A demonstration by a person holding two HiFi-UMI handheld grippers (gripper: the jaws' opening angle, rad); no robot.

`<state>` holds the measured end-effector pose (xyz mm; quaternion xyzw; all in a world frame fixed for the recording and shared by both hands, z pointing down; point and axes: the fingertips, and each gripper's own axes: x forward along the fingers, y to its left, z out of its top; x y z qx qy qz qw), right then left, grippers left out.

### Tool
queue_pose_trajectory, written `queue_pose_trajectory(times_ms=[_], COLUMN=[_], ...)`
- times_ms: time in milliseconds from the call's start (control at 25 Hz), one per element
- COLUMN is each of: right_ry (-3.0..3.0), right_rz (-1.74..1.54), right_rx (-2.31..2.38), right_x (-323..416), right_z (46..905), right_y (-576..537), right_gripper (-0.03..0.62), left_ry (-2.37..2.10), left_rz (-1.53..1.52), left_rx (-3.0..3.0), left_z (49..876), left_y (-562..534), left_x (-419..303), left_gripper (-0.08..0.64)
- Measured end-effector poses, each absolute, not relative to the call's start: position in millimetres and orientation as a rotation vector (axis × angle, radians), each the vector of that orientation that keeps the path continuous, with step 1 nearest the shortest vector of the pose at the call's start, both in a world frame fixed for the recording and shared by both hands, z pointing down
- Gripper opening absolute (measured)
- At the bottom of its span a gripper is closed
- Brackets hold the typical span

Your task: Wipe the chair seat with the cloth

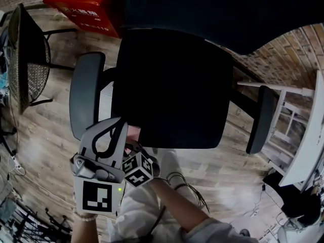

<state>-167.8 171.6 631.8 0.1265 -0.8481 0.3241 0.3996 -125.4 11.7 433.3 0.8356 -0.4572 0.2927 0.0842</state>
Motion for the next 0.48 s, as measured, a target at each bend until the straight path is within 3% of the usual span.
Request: queue_pose_trajectory(times_ms=[480], right_ry=[-1.993], right_rz=[0.847], right_rx=[0.414], right_x=[-106], right_z=[663], right_y=[172], right_gripper=[0.049], left_ry=[-1.348], left_rz=[0.905], left_rx=[2.505], left_z=[437], left_y=[8], left_x=[-114], left_gripper=[0.018])
